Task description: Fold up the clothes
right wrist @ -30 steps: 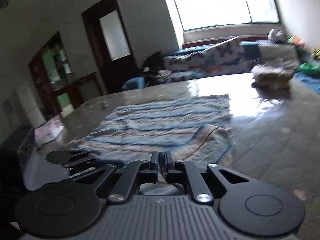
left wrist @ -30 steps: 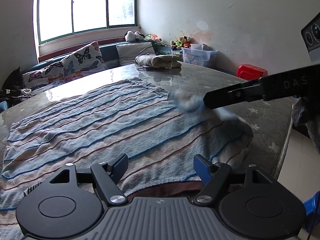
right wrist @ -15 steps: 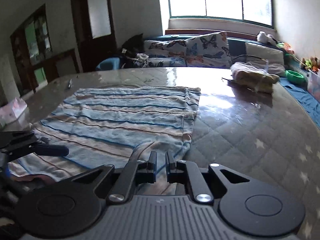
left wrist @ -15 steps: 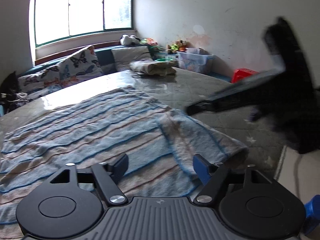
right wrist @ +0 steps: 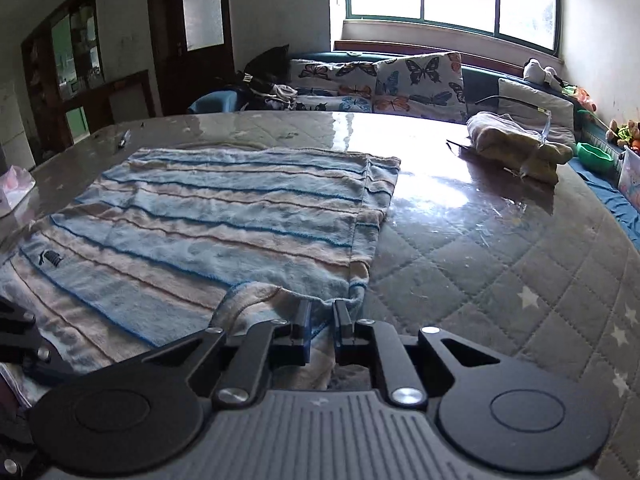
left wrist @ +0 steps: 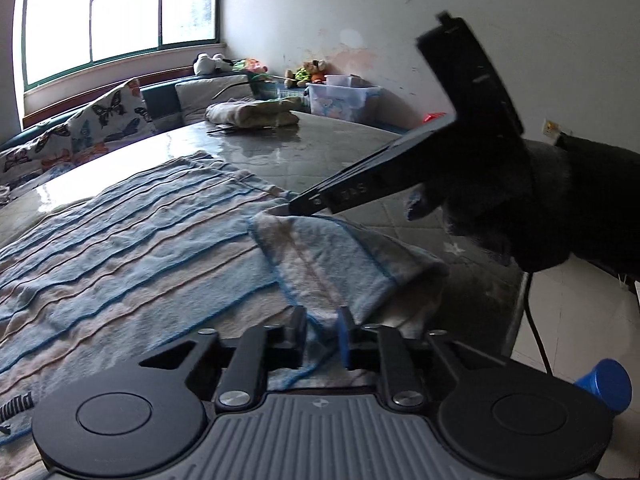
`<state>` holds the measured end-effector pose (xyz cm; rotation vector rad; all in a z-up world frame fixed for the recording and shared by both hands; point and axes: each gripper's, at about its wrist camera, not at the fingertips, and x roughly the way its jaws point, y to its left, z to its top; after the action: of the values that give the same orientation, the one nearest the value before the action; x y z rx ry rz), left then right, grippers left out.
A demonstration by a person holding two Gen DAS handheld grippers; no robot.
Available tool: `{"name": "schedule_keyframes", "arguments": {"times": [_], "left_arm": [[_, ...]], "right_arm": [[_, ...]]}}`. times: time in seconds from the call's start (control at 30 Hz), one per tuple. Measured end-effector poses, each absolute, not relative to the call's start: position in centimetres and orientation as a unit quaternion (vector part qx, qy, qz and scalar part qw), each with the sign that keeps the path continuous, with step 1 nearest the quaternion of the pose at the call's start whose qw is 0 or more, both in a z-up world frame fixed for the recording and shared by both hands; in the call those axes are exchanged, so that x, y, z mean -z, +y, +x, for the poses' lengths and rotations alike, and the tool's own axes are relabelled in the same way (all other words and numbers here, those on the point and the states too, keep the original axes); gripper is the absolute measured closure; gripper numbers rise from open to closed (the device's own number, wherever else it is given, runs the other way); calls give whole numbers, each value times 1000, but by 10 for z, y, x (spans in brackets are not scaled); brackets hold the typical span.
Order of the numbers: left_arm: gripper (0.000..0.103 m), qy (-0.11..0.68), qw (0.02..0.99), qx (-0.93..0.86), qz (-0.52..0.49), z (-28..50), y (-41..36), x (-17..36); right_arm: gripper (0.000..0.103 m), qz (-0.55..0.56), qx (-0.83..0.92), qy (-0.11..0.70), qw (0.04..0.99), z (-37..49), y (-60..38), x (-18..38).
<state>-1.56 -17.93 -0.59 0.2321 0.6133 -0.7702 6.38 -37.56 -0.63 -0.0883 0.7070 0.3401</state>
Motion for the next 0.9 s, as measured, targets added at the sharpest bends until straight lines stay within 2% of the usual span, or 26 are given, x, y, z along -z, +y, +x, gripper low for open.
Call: {"name": "schedule_keyframes", "arguments": {"times": [0.1, 0.2, 0.33, 0.53, 0.7, 0.9], "left_arm": [[101, 283, 880, 365, 114, -19, -178, 3], [102, 260, 891, 357, 104, -20, -170, -10], [102, 256, 896, 349, 99, -18, -164, -17], [98, 286, 891, 338, 99, -11, -162, -9], [98, 280, 893, 338, 100, -14, -158, -9], [94, 282, 895, 330, 97, -14, -153, -7]], "right_arm": [[90, -42, -163, 343, 924, 64, -376, 6], [87, -47, -162, 344, 924, 62, -376, 6], [82, -57, -160, 340, 925, 58, -375, 4], [82, -74, -176, 321, 928, 34, -367, -5], [82, -121, -193, 323, 919, 9, -348, 4], [81, -110, -210, 328, 914, -20, -344, 3]]}}
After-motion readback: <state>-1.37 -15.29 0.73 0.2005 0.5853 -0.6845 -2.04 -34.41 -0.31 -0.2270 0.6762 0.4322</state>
